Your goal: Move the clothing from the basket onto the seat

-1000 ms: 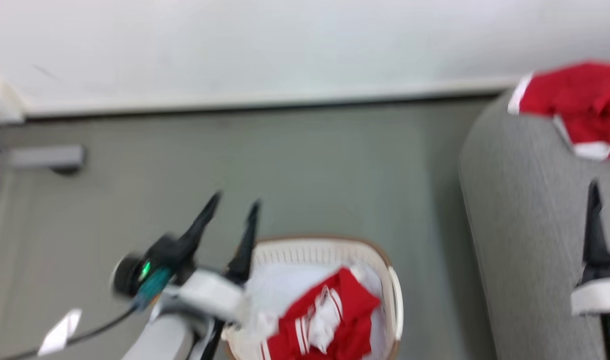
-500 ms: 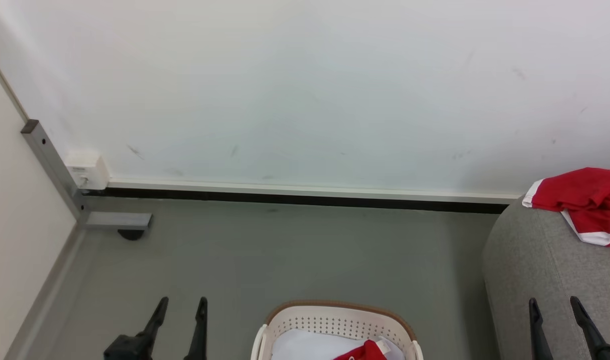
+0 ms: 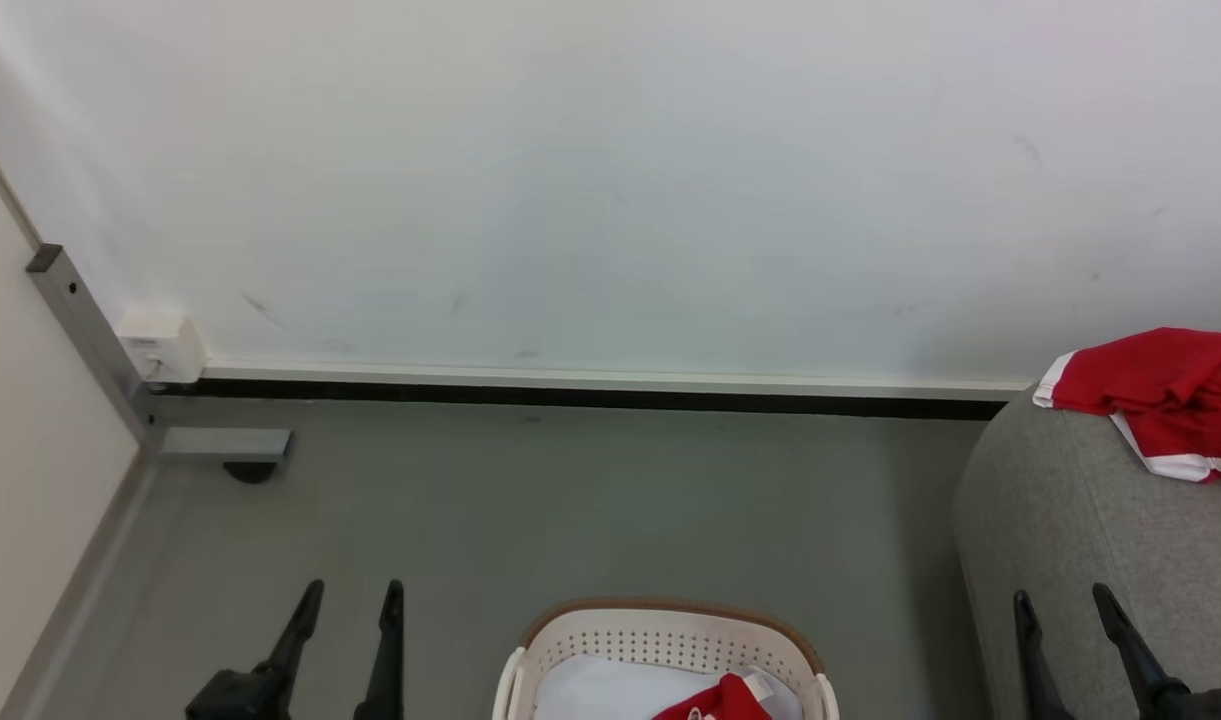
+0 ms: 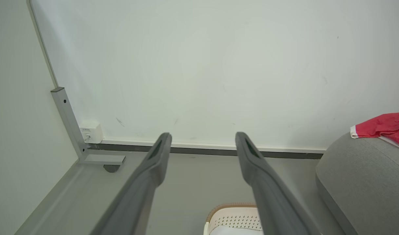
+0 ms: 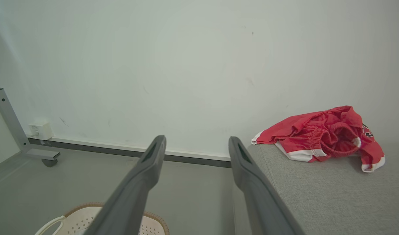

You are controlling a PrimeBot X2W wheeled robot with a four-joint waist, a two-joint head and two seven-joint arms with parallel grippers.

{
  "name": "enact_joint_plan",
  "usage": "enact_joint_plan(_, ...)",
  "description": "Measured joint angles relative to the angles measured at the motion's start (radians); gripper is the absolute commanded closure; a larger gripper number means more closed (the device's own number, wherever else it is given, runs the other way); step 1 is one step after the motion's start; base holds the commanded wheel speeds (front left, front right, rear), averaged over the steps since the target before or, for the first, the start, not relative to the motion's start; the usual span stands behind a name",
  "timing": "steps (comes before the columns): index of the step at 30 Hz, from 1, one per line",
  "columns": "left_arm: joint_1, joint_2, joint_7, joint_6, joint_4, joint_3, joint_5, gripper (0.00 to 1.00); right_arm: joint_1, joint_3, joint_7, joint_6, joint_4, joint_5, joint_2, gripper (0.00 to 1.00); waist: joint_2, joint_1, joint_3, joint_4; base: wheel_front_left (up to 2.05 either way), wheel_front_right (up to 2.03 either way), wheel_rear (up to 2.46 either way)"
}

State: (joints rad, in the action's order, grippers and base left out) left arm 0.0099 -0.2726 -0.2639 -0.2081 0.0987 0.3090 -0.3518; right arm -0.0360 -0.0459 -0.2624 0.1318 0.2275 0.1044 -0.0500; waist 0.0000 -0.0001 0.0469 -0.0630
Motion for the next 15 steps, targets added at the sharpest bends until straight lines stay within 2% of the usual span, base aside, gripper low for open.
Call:
enact_joint_plan(7, -0.045, -0.009, 0.005, 0.033, 0.034, 0.014, 0.031, 0.0, 0.081, 0.017, 0.0, 0.0, -0.03, -0.007, 0.0, 0.0, 0.0, 0.0001, -0.057, 0.041, 0.0, 0.0, 0.0)
enact_joint_plan(15, -0.295, -0.012, 0.161, 0.126, 0.152, 0.108, 0.077, 0.0, 0.229, 0.03, 0.0, 0.0, -0.064, -0.006, 0.0, 0.0, 0.0, 0.0003, -0.201, 0.091, 0.0, 0.0, 0.0)
